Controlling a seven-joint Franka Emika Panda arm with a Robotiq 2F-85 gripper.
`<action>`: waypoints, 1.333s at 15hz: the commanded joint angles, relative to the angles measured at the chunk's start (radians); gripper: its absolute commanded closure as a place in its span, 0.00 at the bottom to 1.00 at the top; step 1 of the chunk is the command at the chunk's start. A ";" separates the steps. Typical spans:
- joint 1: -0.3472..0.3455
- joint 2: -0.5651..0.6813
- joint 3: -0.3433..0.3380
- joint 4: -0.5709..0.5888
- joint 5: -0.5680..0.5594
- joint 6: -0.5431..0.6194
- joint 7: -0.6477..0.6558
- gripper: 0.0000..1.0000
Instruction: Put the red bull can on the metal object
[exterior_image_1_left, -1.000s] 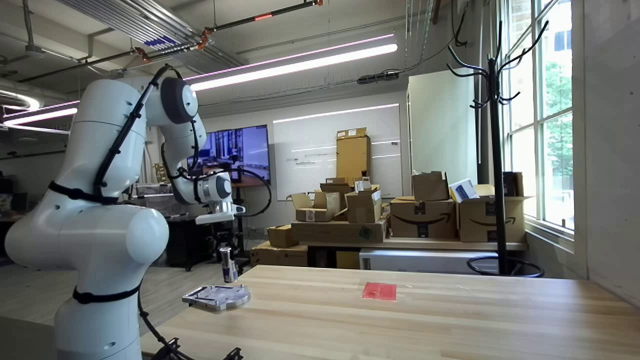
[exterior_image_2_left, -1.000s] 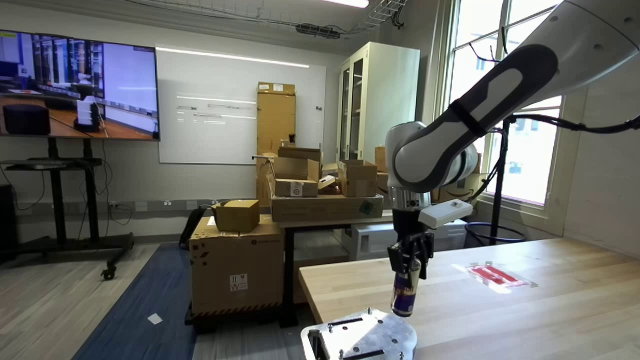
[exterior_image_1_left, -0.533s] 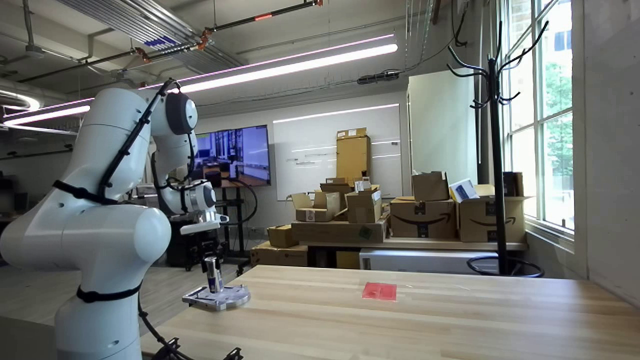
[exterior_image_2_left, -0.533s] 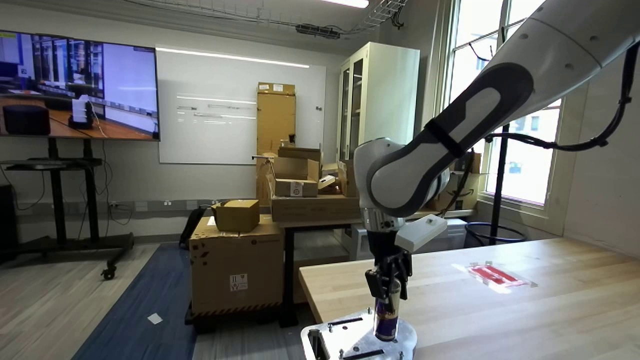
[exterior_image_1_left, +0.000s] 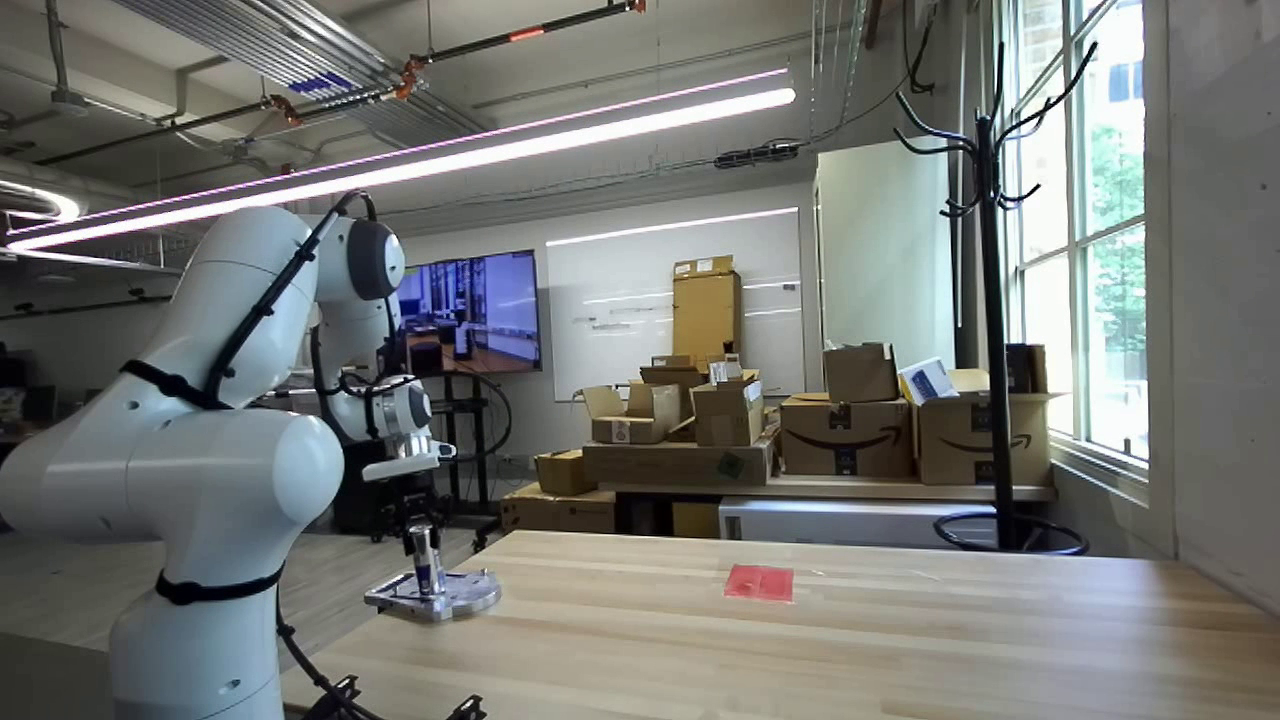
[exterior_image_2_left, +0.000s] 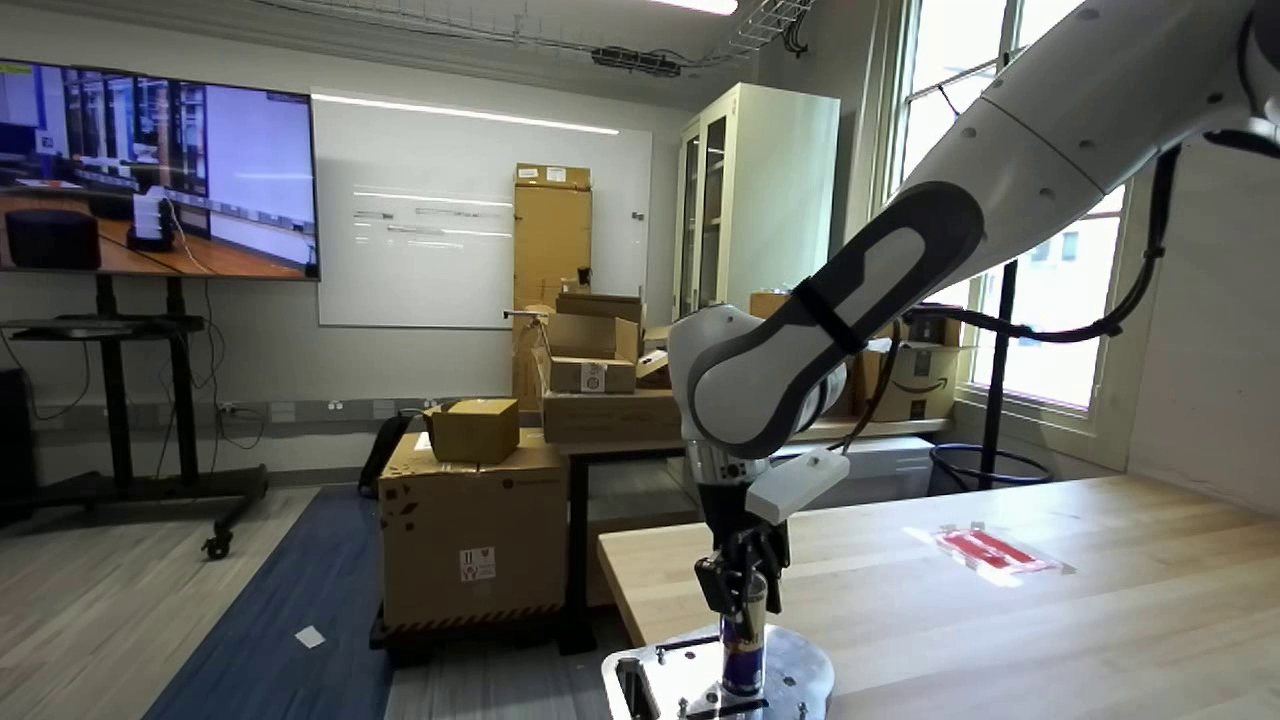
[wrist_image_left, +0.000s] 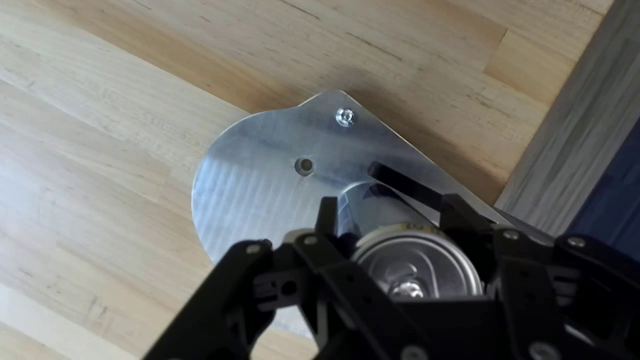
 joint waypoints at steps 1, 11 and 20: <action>0.017 0.043 -0.010 0.090 -0.024 -0.072 0.034 0.70; 0.008 0.068 -0.013 0.142 -0.009 -0.141 0.032 0.01; -0.039 -0.131 -0.012 0.025 0.027 -0.123 0.025 0.00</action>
